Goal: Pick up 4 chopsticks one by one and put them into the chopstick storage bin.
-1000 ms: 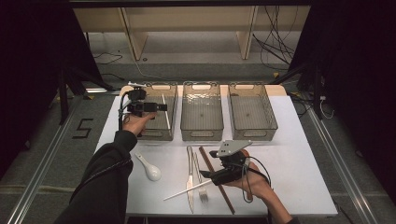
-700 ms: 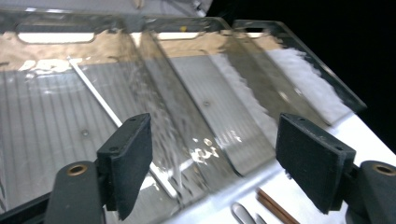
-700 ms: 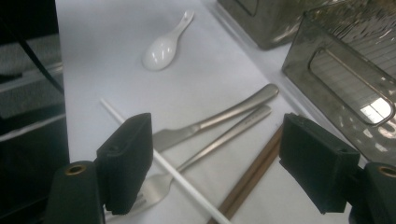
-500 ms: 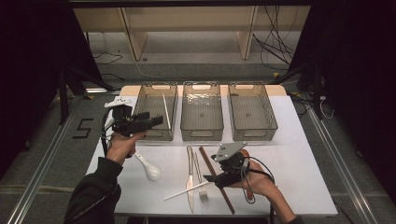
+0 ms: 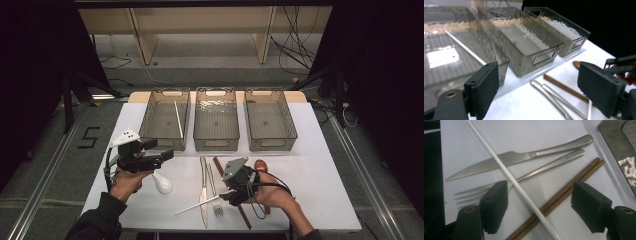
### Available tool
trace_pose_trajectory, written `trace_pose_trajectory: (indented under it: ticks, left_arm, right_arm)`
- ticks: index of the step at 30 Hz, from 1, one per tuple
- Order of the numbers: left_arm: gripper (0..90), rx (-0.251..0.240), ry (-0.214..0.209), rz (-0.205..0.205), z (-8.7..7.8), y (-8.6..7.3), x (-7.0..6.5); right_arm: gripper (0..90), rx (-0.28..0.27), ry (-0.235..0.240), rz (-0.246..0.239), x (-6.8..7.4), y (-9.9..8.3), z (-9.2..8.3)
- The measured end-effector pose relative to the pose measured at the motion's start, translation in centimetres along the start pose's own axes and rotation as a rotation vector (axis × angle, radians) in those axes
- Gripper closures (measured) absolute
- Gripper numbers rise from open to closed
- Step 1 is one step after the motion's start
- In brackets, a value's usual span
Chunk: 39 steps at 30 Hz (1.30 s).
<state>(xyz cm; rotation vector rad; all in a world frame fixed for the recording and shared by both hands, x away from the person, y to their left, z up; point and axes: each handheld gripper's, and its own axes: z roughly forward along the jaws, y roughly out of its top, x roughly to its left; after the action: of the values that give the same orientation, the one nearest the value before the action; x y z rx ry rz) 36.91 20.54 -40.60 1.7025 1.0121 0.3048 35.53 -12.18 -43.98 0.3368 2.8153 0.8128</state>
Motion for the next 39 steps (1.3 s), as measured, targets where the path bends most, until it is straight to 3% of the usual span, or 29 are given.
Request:
trace_pose_trajectory:
  ticks: [9,21,29,39]
  left_arm:
    - [16.8,0.031,-0.012,0.088,0.0,-2.7,-1.7]
    - [16.8,0.057,-0.037,0.095,0.0,-4.7,-3.1]
    - [16.7,0.031,-0.046,0.095,-0.5,-5.0,-3.4]
    - [16.7,0.040,-0.043,0.081,-0.5,-5.4,-3.1]
  right_arm:
    - [37.0,0.072,0.007,-0.070,0.2,0.6,0.6]
    - [53.0,0.169,0.042,-0.176,0.4,0.8,1.9]
    - [60.4,0.210,0.061,-0.171,0.4,0.7,2.6]
    - [67.5,0.259,0.085,-0.187,0.1,1.2,3.1]
